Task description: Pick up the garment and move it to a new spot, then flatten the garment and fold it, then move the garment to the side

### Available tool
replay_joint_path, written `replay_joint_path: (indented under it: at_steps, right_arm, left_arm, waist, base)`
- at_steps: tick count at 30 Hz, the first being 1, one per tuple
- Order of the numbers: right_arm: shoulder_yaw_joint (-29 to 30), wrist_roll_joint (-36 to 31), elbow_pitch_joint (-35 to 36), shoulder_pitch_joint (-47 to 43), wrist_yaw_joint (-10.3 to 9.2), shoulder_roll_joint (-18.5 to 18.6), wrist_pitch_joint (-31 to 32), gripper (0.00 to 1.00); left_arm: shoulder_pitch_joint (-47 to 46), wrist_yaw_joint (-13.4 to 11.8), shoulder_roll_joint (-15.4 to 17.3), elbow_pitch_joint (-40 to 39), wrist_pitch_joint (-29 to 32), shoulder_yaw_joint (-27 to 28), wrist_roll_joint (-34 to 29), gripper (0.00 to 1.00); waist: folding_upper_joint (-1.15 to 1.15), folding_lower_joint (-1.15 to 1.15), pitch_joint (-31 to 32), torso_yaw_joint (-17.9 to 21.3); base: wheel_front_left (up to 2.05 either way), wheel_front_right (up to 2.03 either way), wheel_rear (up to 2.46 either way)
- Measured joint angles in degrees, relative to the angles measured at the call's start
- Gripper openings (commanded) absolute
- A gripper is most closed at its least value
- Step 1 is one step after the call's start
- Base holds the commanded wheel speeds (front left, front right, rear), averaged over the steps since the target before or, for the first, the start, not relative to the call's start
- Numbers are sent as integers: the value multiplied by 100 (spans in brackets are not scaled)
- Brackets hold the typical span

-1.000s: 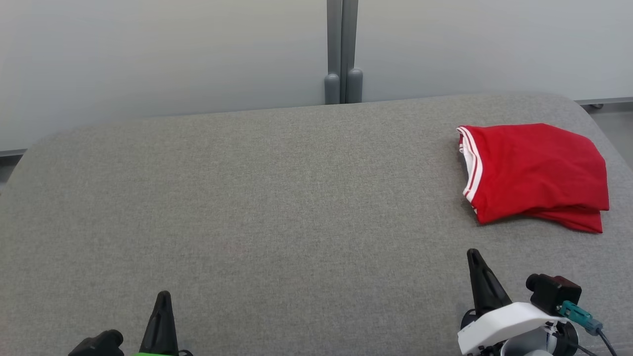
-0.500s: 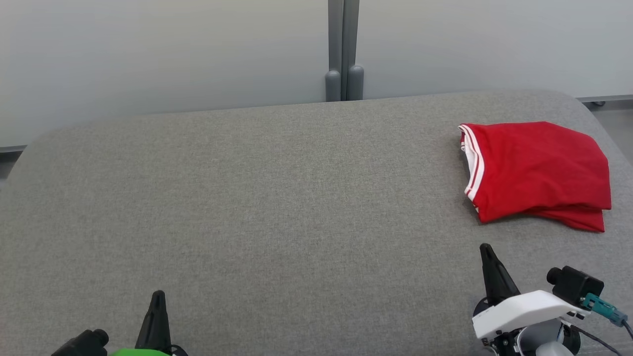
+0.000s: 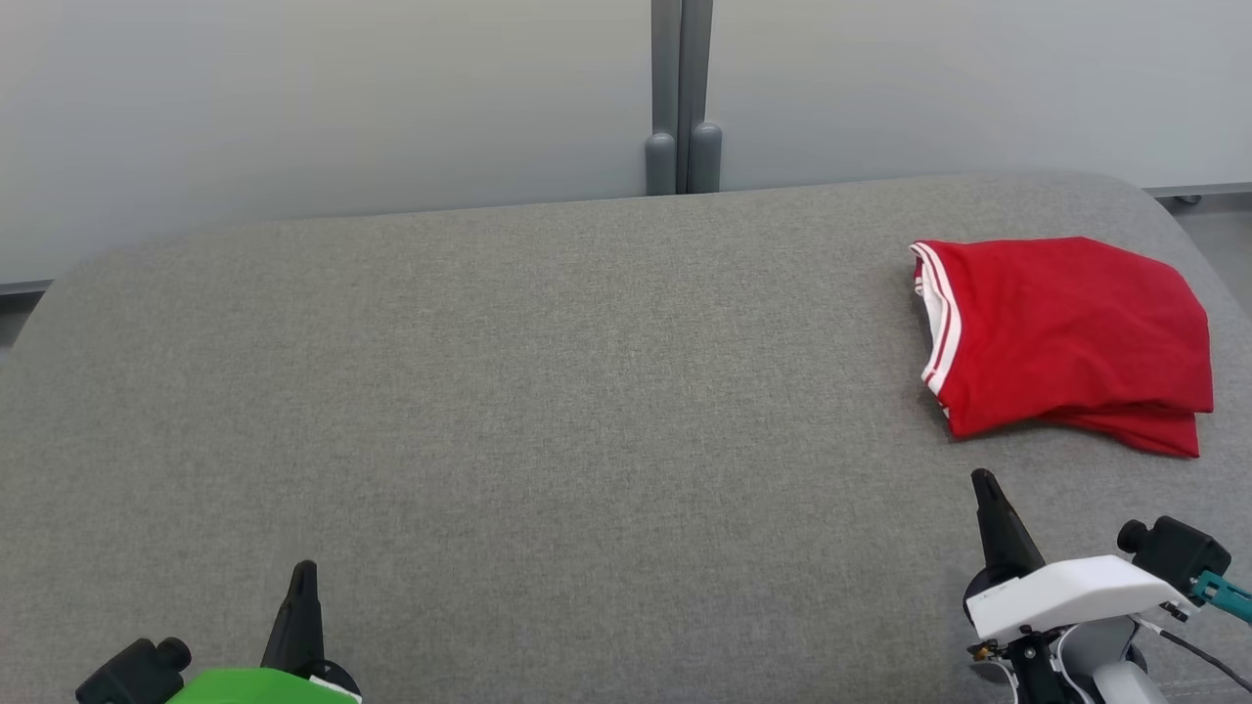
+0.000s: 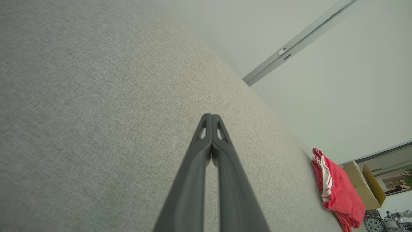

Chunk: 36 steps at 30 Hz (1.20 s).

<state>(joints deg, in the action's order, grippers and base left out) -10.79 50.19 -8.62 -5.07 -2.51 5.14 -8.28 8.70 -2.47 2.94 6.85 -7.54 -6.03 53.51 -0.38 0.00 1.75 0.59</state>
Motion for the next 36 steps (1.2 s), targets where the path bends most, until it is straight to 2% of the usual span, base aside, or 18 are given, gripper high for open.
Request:
replay_joint_path:
  at_steps: [36]
  right_arm:
    - [710, 2629, -309, 374, 481, 38, 561, 0]
  left_arm:
    - [-595, 479, 125, 396, 582, 321, 2371, 0]
  waist:
    - [0, 0, -114, -33]
  base:
    - [0, 0, 0]
